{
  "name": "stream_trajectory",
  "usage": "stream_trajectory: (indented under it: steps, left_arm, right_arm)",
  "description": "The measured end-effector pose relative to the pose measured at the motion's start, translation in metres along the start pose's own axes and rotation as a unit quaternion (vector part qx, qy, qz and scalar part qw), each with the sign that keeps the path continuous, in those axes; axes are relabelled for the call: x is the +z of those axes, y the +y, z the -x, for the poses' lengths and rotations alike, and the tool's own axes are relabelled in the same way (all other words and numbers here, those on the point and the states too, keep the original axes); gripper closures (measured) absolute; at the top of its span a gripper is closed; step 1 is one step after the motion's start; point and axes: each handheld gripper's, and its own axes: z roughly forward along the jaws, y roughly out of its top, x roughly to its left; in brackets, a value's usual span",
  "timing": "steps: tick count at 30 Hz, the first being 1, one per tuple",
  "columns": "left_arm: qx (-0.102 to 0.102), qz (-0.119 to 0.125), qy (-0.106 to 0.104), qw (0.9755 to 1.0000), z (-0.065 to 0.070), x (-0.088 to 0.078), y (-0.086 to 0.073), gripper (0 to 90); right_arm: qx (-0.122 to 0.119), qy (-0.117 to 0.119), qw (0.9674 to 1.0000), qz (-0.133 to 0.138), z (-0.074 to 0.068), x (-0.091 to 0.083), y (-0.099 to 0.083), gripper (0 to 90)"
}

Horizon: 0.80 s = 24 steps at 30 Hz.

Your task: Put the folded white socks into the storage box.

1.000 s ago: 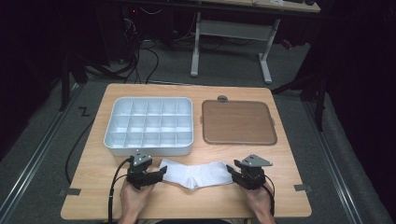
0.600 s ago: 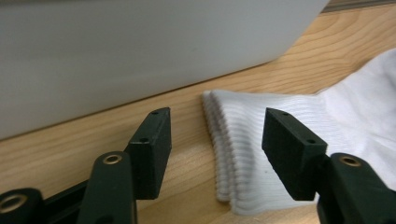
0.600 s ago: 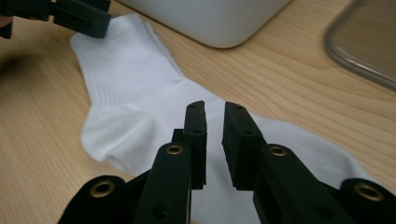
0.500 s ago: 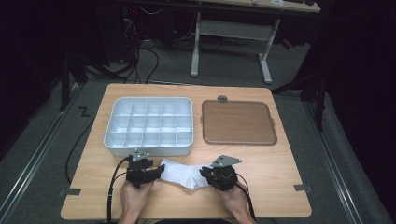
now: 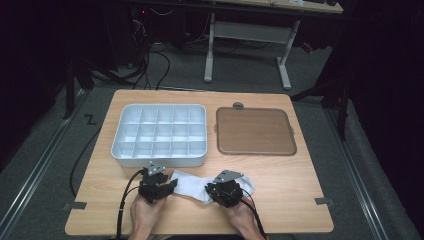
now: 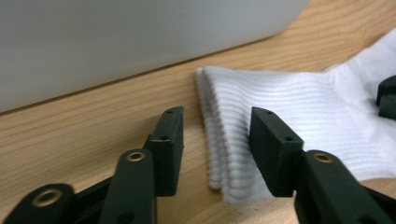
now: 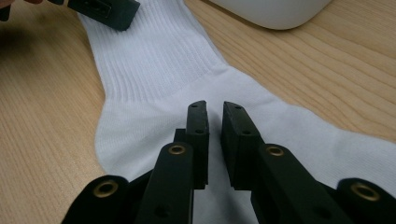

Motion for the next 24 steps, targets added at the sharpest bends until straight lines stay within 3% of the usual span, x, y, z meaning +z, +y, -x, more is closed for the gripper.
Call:
stream_trajectory:
  steps: [3, 11, 15, 20, 24]
  left_arm:
    - [-0.002, -0.007, -0.004, 1.0, 0.003, 0.001, -0.001, 66.9]
    - [-0.017, -0.009, -0.021, 0.9996, 0.001, -0.001, -0.001, 77.3]
    - [-0.027, -0.009, -0.034, 0.999, 0.001, -0.004, 0.002, 79.7]
    - [-0.063, 0.0, -0.062, 0.9961, 0.001, -0.015, 0.013, 80.5]
    - [-0.064, 0.001, -0.076, 0.9951, 0.005, -0.021, 0.019, 80.8]
  right_arm:
    - [-0.01, -0.006, 0.9999, 0.002, -0.002, 0.0, -0.001, 82.0]
    - [-0.016, -0.01, 0.9998, 0.003, -0.003, 0.0, -0.002, 82.1]
    - [-0.016, -0.01, 0.9998, 0.002, -0.004, 0.0, -0.002, 82.0]
    - [-0.02, -0.013, 0.9997, 0.001, -0.005, 0.001, -0.001, 82.0]
    - [-0.023, -0.013, 0.9996, -0.004, -0.006, 0.001, 0.0, 82.0]
